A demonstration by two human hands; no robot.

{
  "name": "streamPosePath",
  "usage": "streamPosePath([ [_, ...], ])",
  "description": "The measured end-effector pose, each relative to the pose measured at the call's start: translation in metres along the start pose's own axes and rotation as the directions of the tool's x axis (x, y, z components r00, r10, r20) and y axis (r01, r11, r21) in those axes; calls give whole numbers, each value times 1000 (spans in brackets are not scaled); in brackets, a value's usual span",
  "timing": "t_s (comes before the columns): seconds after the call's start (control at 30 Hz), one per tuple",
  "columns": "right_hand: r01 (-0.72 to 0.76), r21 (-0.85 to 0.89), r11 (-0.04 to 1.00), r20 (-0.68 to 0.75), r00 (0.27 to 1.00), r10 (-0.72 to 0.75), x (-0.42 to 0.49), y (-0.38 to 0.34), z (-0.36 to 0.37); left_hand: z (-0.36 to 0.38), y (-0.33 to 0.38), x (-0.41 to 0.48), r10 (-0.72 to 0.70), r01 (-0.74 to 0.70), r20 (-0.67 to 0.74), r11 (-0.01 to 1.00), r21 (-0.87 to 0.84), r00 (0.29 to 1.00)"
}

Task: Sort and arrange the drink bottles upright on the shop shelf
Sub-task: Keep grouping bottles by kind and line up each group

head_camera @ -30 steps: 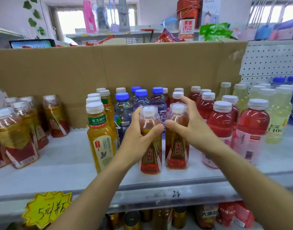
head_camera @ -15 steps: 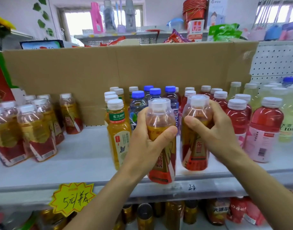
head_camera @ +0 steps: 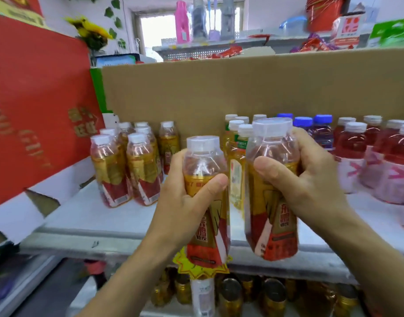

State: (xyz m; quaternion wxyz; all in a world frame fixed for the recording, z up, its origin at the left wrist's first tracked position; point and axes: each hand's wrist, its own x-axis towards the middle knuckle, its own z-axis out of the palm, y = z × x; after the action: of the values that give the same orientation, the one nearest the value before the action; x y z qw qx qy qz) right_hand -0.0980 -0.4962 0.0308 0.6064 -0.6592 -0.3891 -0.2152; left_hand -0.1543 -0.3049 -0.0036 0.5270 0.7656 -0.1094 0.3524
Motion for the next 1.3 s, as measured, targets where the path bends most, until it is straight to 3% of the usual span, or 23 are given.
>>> streamPosePath([
  [0.3,-123,28,992,81,989,120,34,46,145,-124,-71,25,-93,127,-246,984,124,965],
  [0.5,-229,117,967,133,968,213,41,70,215,-151,-111,35,-131,171,-234,972,161,963],
  [0.87,-324,97,941,156,939,307,47,73,238,-150,-123,41,-166,283,-355,909,307,920],
  [0.93,-331,30,943,171,931,321,40,71,230,-147,-116,36,-87,261,-406,880,397,910],
  [1.03,-235,-15,972,94,967,236,24,60,203,-129,-96,26,211,30,-435,874,485,875],
  [1.1,-103,-77,992,-2,995,103,15,50,176,-103,-82,22,307,-113,-365,878,466,879],
  [1.23,173,-371,912,-144,960,-241,4,34,99,-32,-65,15,250,-197,-136,927,320,959],
  [1.3,134,-436,890,-226,941,-253,-6,41,56,4,-63,9,174,-170,9,948,271,985],
])
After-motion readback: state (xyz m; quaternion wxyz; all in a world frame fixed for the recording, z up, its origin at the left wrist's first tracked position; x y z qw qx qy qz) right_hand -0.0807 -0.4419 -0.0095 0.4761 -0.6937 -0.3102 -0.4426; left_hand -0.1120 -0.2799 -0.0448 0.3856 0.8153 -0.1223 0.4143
